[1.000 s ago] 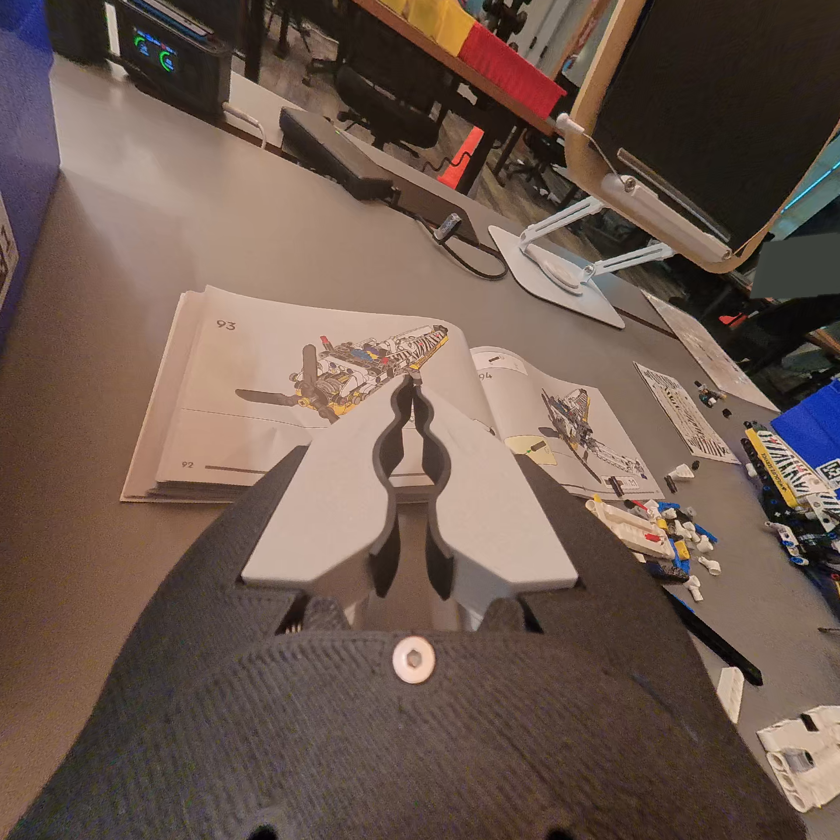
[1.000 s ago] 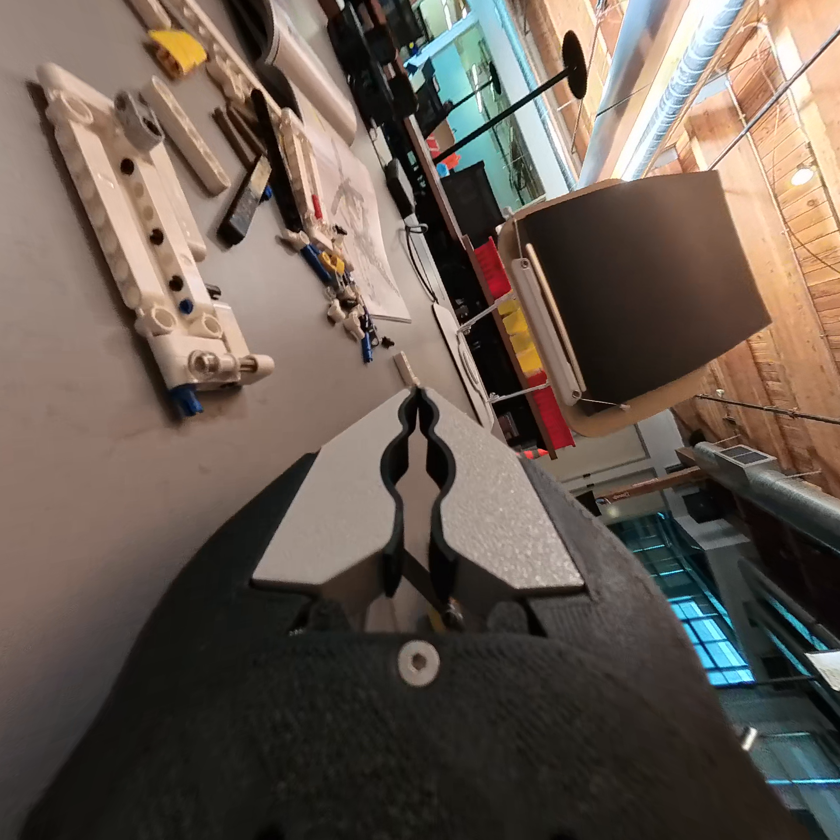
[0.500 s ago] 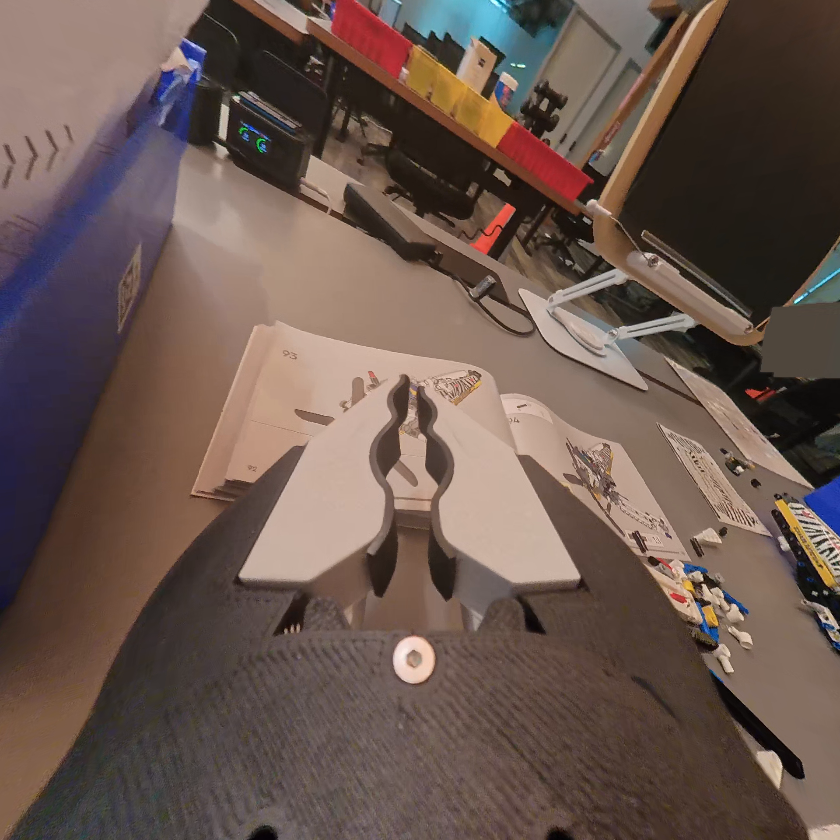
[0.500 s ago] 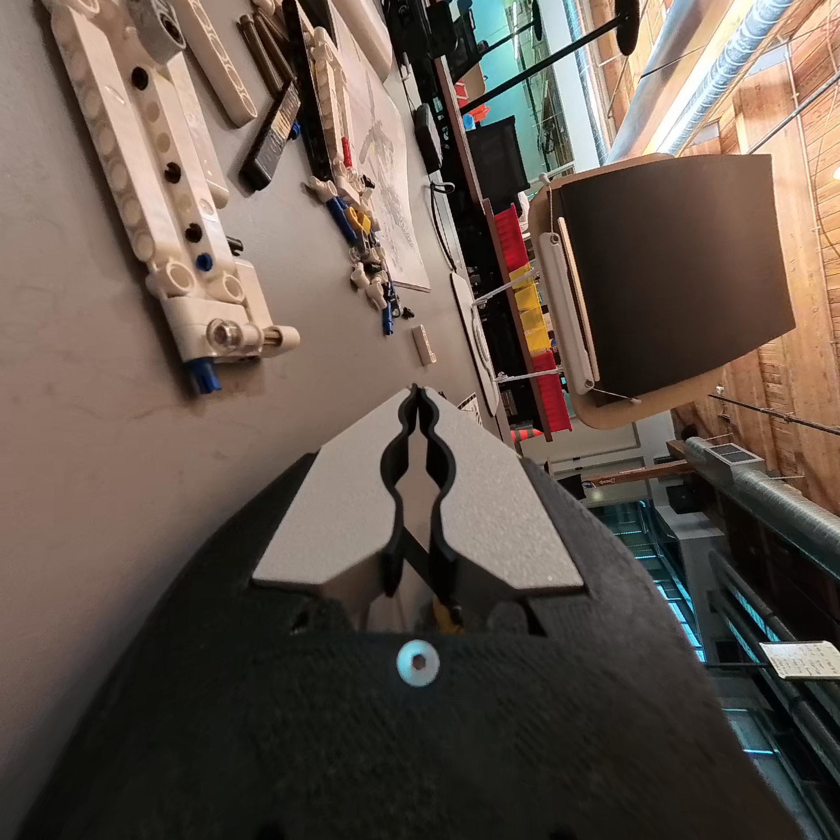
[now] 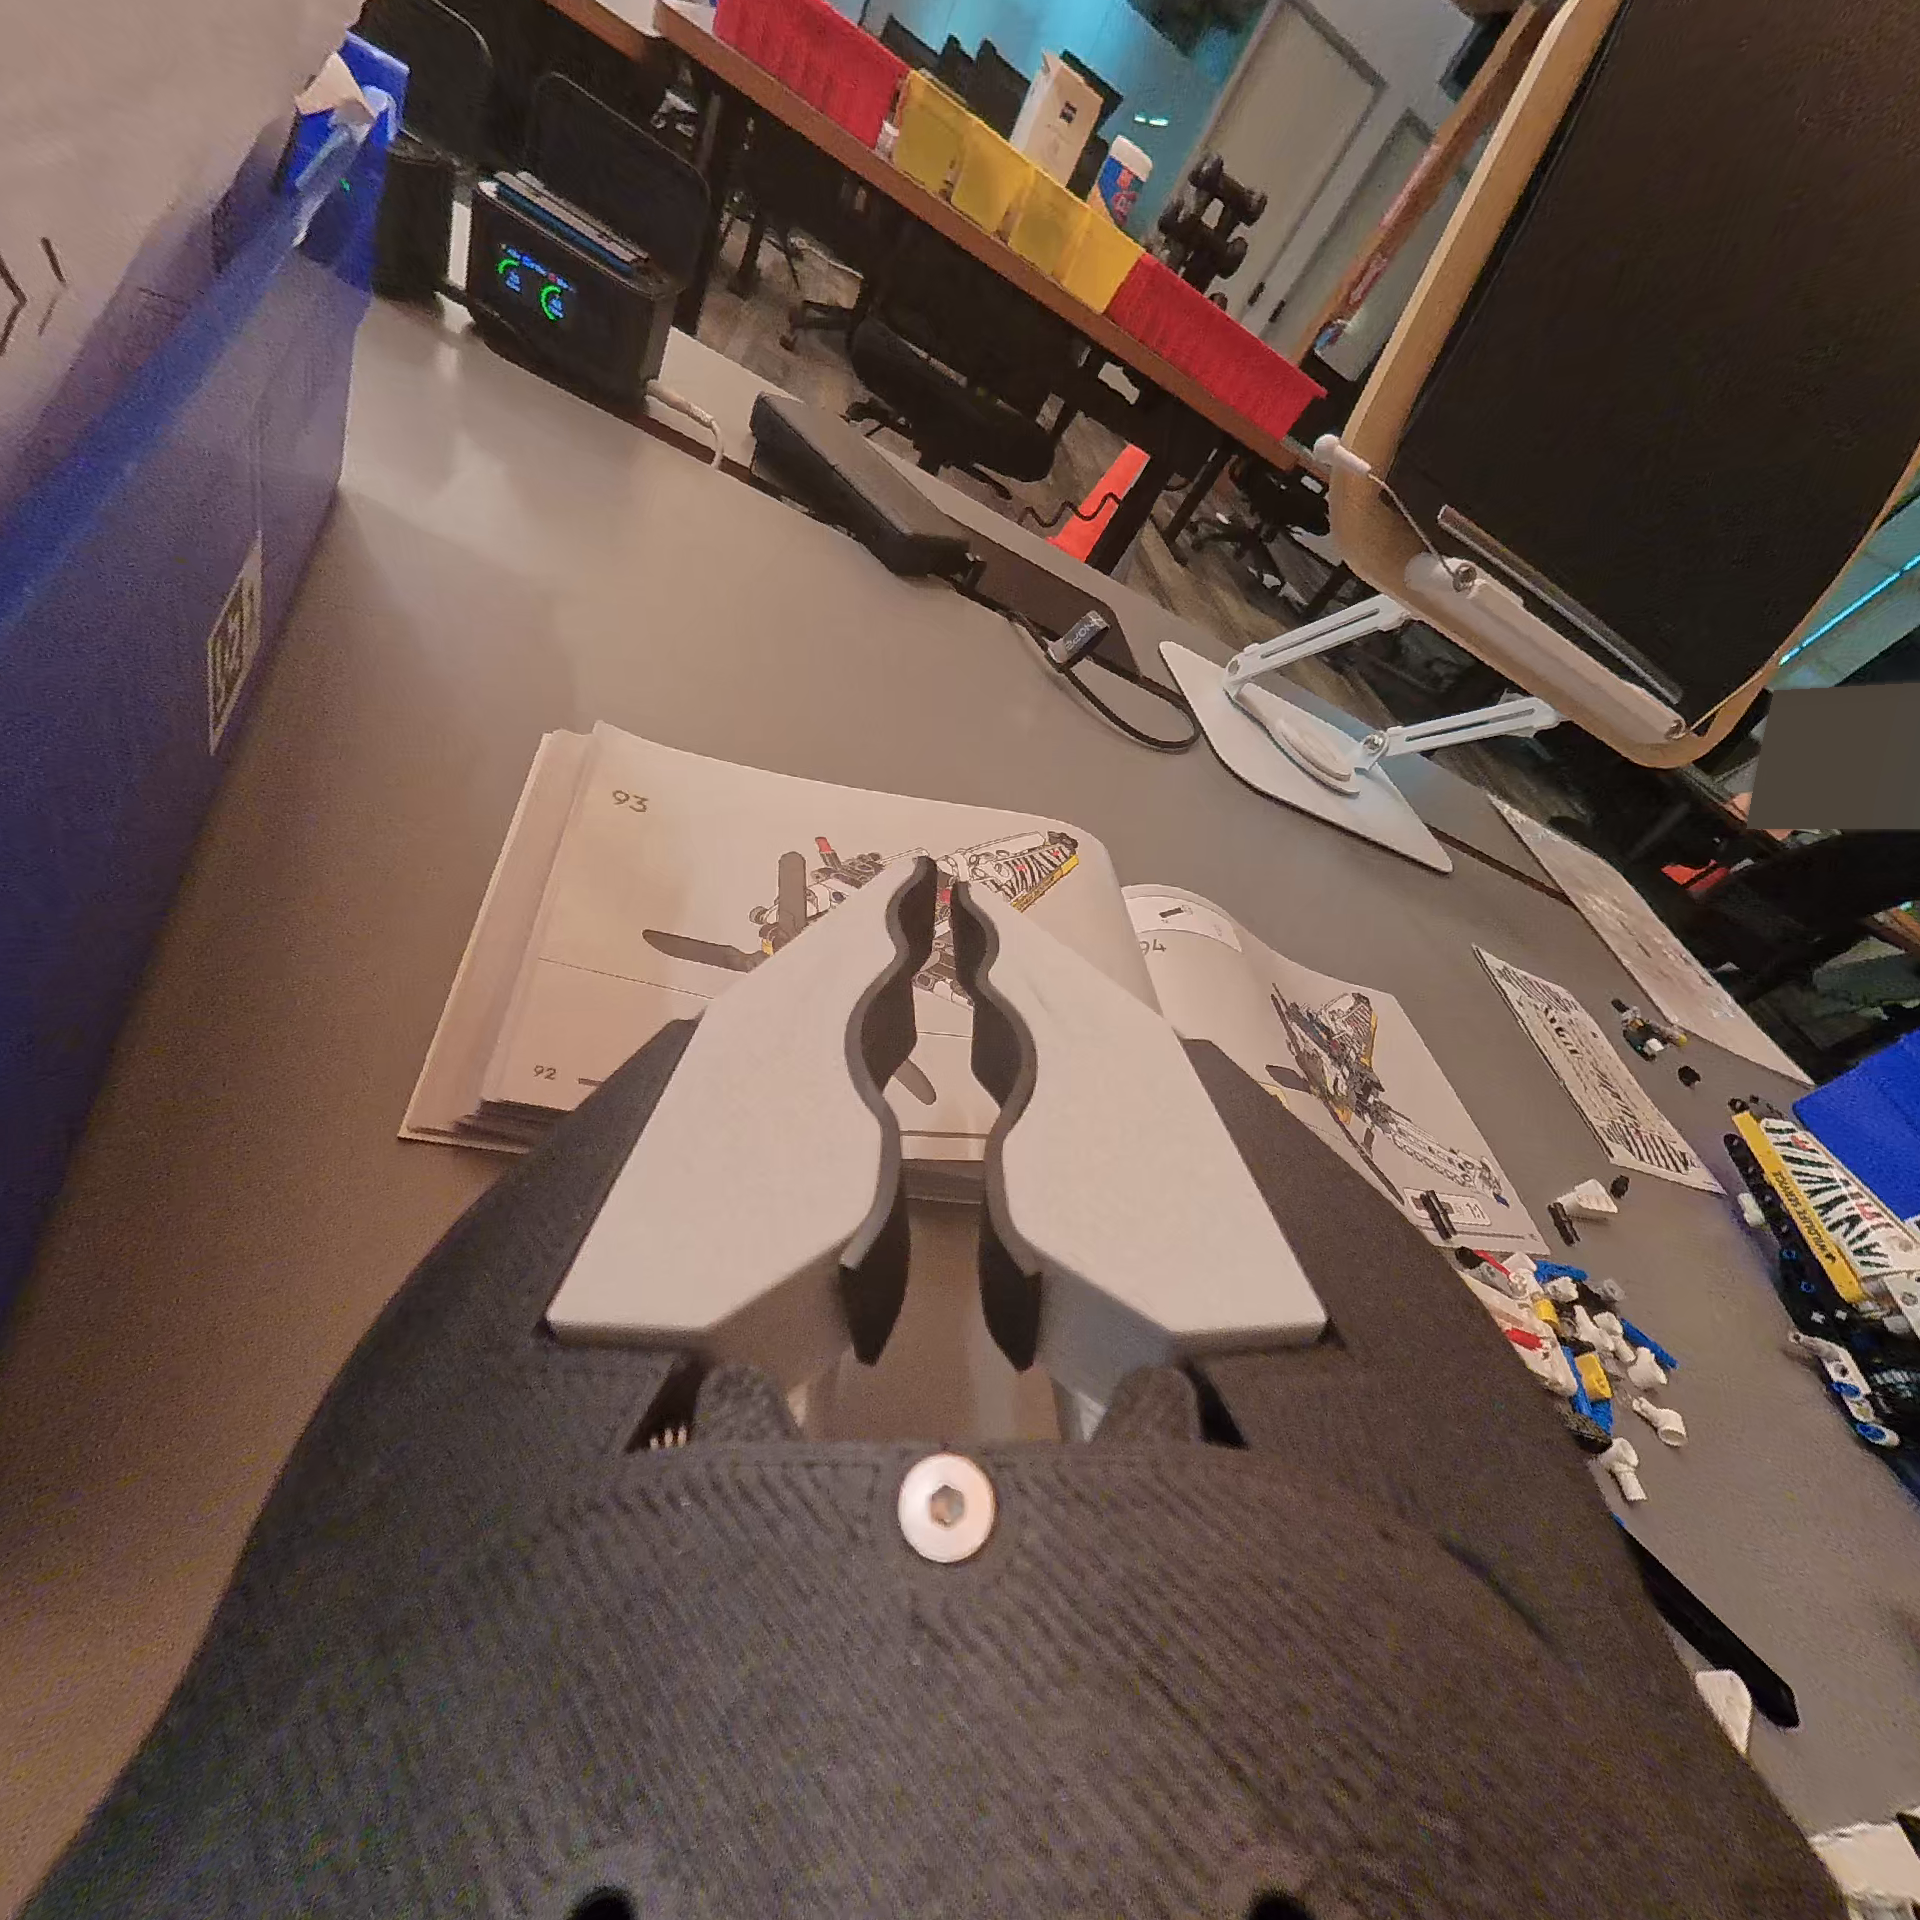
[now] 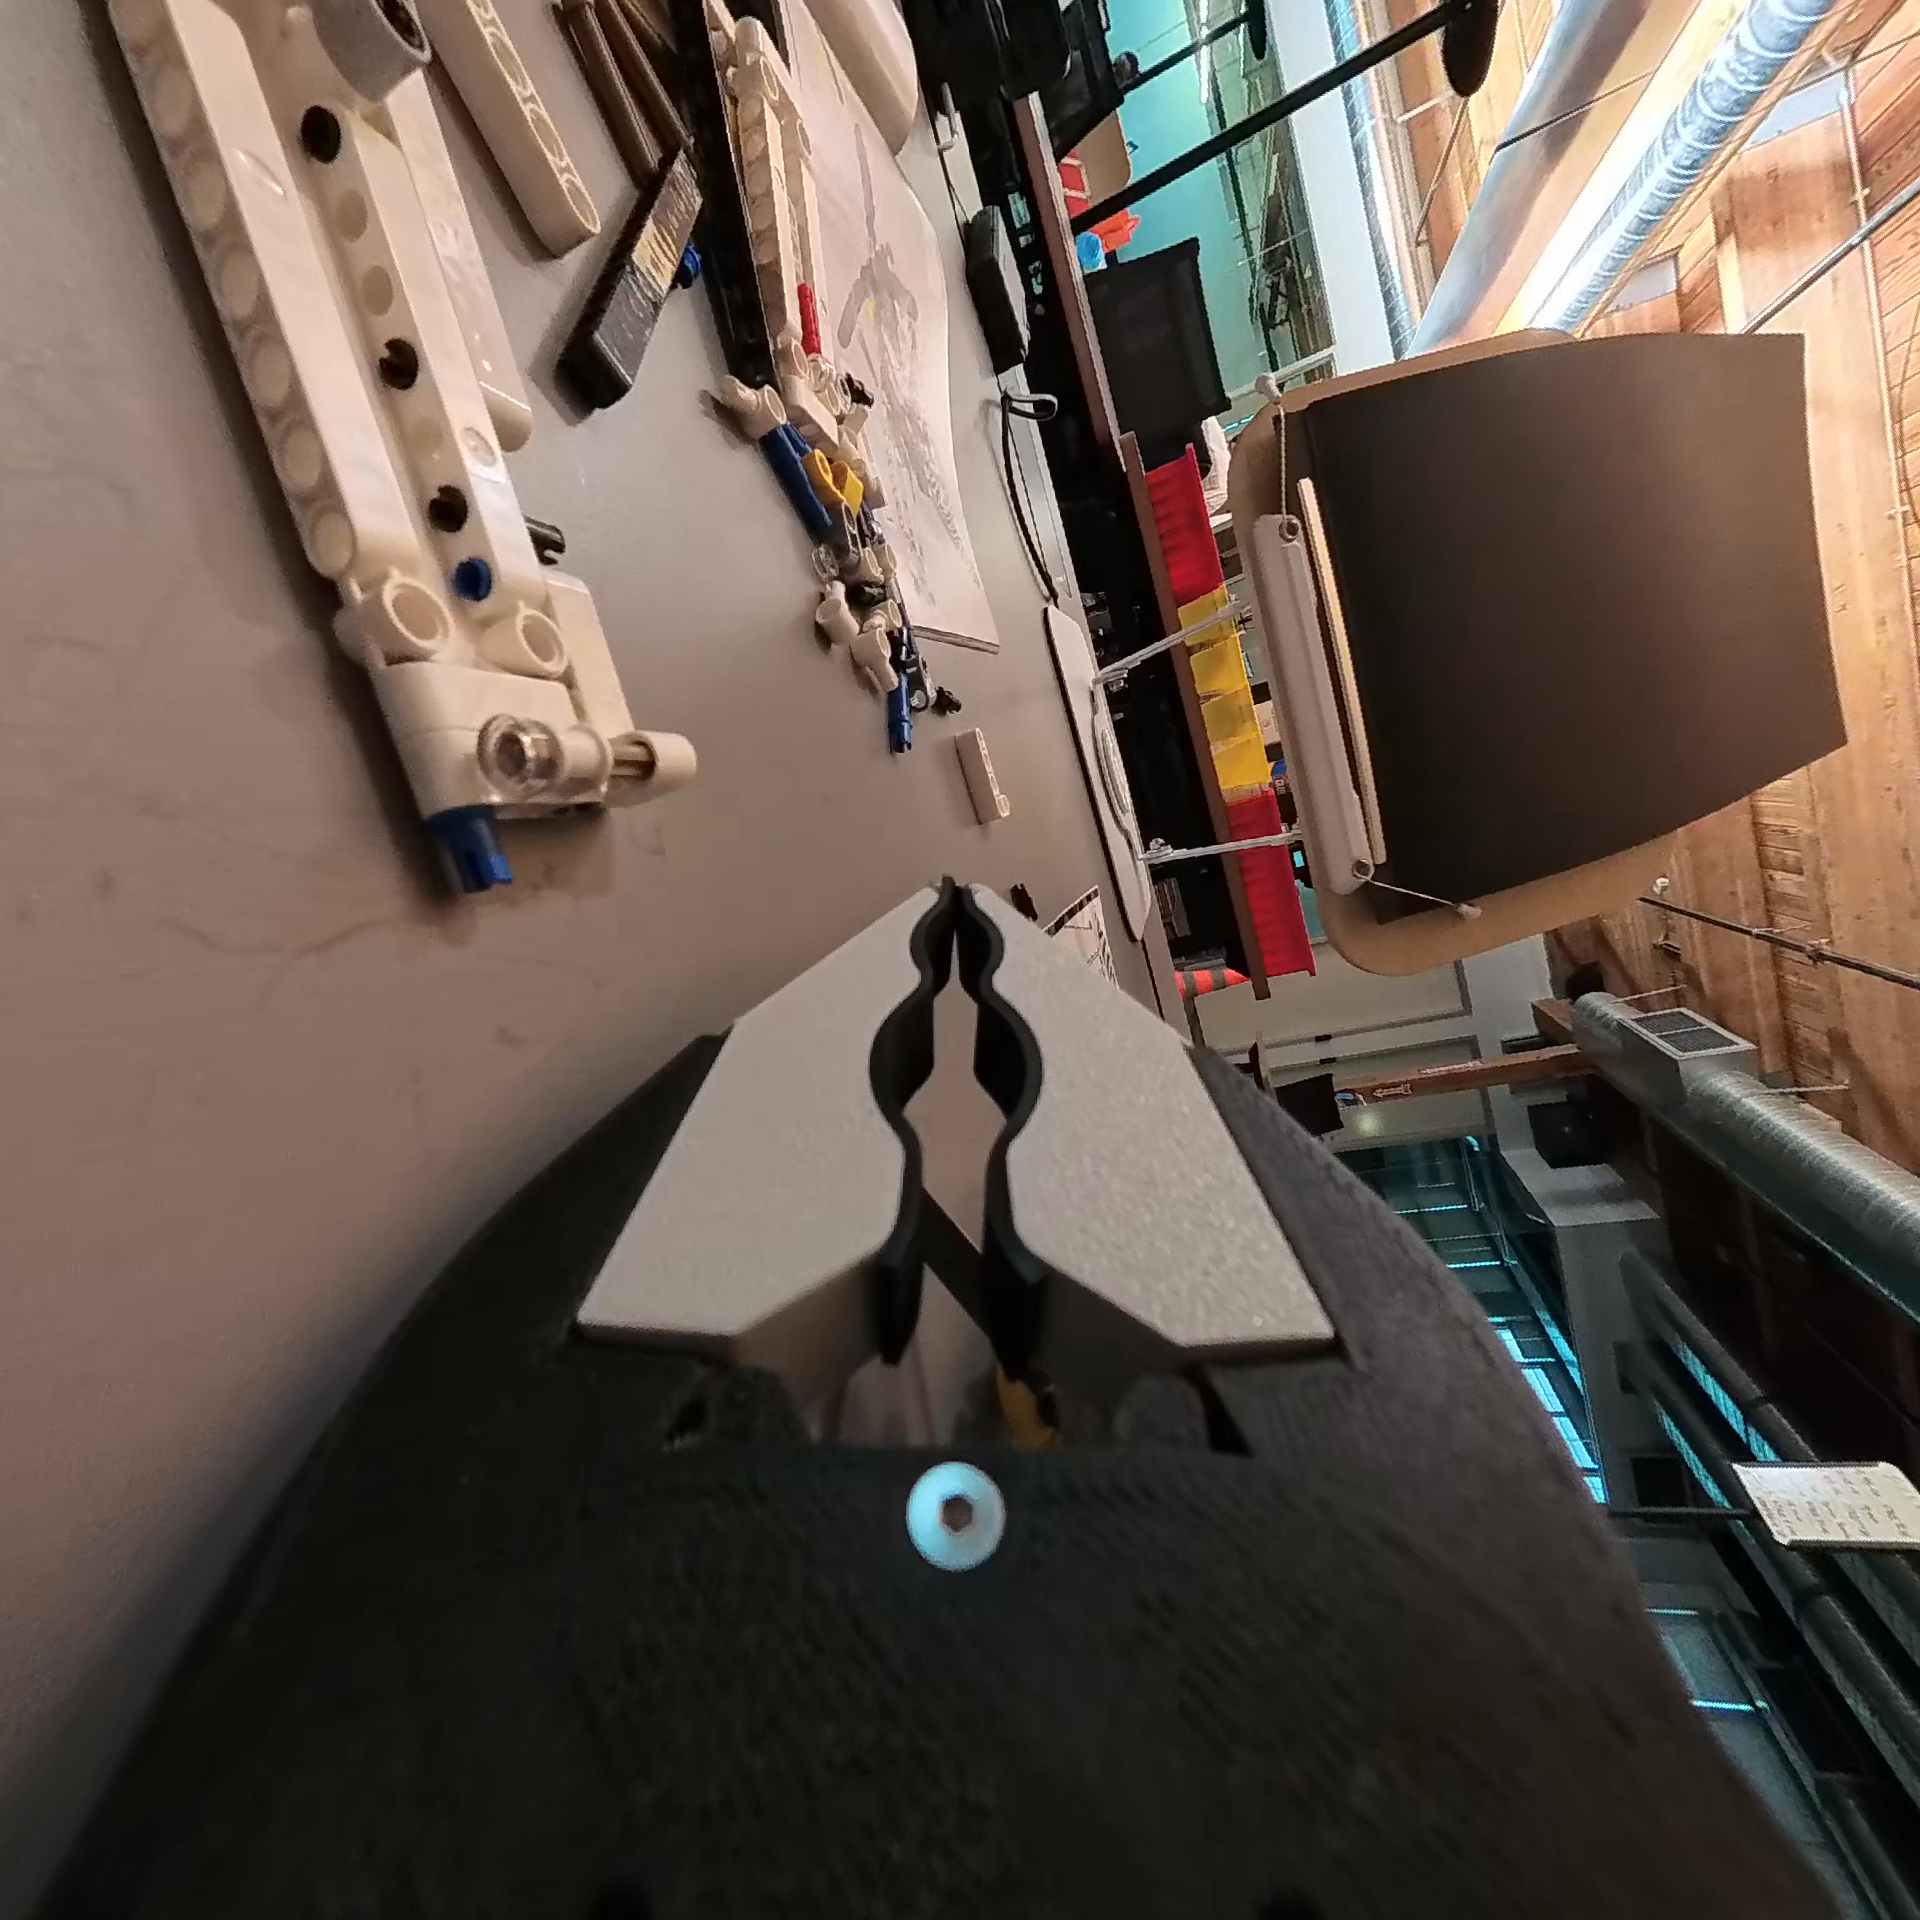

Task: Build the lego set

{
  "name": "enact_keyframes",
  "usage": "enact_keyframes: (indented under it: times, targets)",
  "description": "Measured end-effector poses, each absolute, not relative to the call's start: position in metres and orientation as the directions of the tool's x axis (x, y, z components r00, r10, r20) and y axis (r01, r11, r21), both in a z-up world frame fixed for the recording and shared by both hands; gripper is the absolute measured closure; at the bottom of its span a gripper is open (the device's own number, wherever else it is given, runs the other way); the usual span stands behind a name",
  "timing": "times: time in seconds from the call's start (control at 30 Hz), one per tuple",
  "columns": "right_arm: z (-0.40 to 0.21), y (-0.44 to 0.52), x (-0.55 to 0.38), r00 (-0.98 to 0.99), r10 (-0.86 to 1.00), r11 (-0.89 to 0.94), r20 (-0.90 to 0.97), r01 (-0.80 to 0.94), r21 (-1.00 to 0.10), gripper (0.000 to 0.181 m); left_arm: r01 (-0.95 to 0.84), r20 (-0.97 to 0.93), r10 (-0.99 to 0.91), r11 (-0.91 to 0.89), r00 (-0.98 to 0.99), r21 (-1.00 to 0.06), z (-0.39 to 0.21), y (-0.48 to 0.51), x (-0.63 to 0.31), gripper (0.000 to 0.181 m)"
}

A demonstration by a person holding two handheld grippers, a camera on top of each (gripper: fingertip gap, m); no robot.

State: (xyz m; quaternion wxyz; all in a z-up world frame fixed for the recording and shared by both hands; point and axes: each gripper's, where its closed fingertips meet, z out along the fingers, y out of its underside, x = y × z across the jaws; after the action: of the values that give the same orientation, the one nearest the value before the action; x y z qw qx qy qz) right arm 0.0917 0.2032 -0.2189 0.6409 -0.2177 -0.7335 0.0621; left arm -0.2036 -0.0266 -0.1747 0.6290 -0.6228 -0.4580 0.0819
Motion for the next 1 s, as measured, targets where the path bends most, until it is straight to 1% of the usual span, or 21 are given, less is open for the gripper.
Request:
enact_keyframes:
  times: [0.17, 0.23, 0.37, 0.47, 0.67, 0.87, 1.0]
  targets:
    - [-0.219, 0.203, 0.092, -0.083, 0.4, 0.897, 0.913, 0.241, -0.371, 0.181, 0.467, 0.467, 0.675, 0.201, 0.571, -0.861, -0.175, -0.025, -0.203, 0.181]
    - [-0.216, 0.205, 0.092, -0.067, 0.415, 0.89, 0.907, 0.237, -0.39, 0.181, 0.468, 0.466, 0.675, 0.197, 0.573, -0.861, -0.175, -0.025, -0.203, 0.18]
    - [-0.191, 0.207, 0.099, 0.041, 0.516, 0.842, 0.856, 0.163, -0.515, 0.181, 0.477, 0.465, 0.671, 0.184, 0.578, -0.859, -0.177, -0.023, -0.203, 0.181]
    - [-0.178, 0.209, 0.104, 0.094, 0.561, 0.814, 0.822, 0.117, -0.569, 0.181, 0.474, 0.459, 0.672, 0.179, 0.581, -0.862, -0.177, -0.022, -0.202, 0.181]
    - [-0.172, 0.199, 0.108, 0.104, 0.528, 0.842, 0.843, 0.062, -0.535, 0.181, 0.454, 0.435, 0.675, 0.164, 0.596, -0.876, -0.175, -0.02, -0.2, 0.181]
    - [-0.159, 0.198, 0.115, 0.153, 0.568, 0.819, 0.809, 0.001, -0.574, 0.181, 0.438, 0.427, 0.658, 0.161, 0.62, -0.885, -0.171, -0.017, -0.196, 0.18]
    - [-0.156, 0.195, 0.116, 0.157, 0.568, 0.82, 0.808, -0.018, -0.572, 0.181, 0.439, 0.431, 0.646, 0.162, 0.63, -0.884, -0.171, -0.016, -0.193, 0.178]
